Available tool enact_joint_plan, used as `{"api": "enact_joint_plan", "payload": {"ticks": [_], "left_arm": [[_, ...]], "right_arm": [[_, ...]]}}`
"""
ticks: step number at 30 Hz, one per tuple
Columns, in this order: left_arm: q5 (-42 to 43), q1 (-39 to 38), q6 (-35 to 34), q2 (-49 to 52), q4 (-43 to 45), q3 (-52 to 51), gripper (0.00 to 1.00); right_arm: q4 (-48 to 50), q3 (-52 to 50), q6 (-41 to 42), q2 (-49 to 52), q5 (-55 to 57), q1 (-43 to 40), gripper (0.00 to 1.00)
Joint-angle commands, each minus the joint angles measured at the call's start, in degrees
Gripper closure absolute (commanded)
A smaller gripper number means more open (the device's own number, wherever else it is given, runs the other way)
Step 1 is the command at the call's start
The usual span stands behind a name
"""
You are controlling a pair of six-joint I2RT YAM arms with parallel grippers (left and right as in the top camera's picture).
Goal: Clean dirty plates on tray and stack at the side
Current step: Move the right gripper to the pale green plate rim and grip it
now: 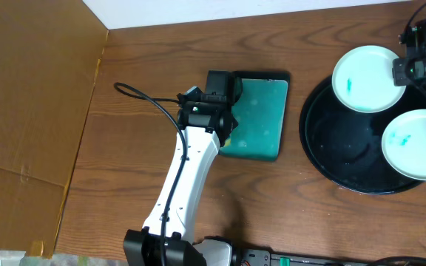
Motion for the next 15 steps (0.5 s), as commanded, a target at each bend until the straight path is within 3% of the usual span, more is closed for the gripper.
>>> {"api": "enact_joint_plan", "payload": {"ticks": [1,6,15], "left_arm": [[-0.74,0.28,0.76,-0.24,0.09,-0.55,0.93],[1.36,0.28,0.79,-0.22,1.46,-0.55,0.93],[5.27,0.28,0.81,0.79,3.39,-0.55,0.93]], "right_arm": [[-1.62,0.15,-0.66,-4.79,-8.15,0.31,0.99],[-7.34,0.15,-0.66,-10.97,-18.21,1.81,0.99],[-19.12,0.09,-0.70,-9.73,-17.88,4.00,0.99]]}}
